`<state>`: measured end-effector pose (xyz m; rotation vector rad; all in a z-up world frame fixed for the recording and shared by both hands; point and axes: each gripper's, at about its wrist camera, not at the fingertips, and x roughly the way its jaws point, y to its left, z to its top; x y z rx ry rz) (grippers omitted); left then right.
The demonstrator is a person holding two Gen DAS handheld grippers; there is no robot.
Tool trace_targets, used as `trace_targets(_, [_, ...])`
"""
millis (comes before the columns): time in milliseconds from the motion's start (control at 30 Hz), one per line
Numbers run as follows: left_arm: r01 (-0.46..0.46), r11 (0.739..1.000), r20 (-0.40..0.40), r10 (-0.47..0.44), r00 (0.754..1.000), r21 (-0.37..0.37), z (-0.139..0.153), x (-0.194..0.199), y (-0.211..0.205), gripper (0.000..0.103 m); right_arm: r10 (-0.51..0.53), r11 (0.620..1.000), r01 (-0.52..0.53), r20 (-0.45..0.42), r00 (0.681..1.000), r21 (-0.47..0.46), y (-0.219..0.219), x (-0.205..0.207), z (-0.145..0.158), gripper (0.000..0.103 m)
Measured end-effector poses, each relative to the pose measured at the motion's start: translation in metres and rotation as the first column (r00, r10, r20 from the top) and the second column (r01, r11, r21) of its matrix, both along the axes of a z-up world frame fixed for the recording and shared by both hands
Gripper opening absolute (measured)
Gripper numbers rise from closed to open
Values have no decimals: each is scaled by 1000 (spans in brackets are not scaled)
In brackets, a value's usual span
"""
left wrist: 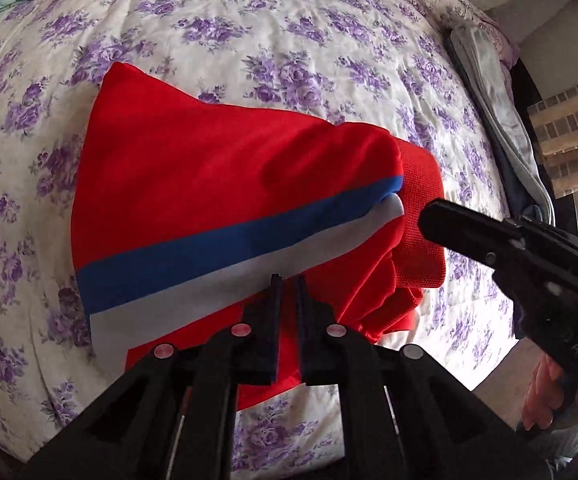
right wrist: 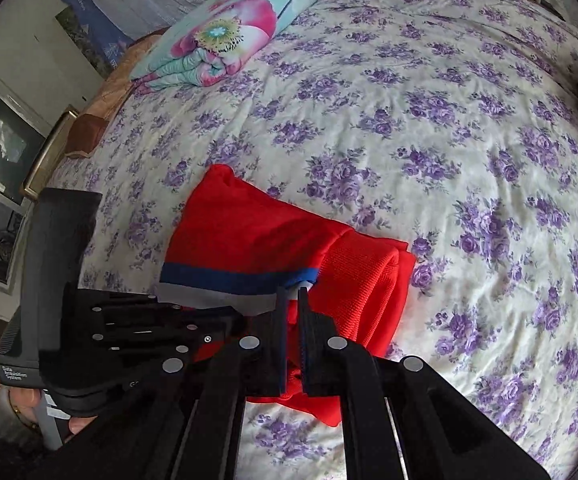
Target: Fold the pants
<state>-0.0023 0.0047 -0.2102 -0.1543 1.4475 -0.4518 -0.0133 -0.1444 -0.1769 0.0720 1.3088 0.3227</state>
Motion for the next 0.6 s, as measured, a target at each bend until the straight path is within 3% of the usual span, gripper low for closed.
trace_targets(100, [-9,1000,-22,9,1000,-14,-7,4,3,5,-26,995,16,-100,995,-101,-3,-4,-34,4])
trace_targets(300, [-25,999,-41,23,999,-34,-15,7,7,1,-22,998,13,-132,991,-67,-10,0,-42,4])
trace_targets(433, [-18,1000,-25,17,1000,-22,-9,5,5,1,30,995,-47,-172,985,-93,0,9,-23,7])
trace_targets(533, [-22,999,-14,21,1000,-28,5,-1,11,1,96,993,-102,-94,991,-62,15,26,14,8])
trace_targets(600, [-52,996,2,53,999,-68,18,-5,23,1,146,987,-146,-4,989,-65,32,40,37,41])
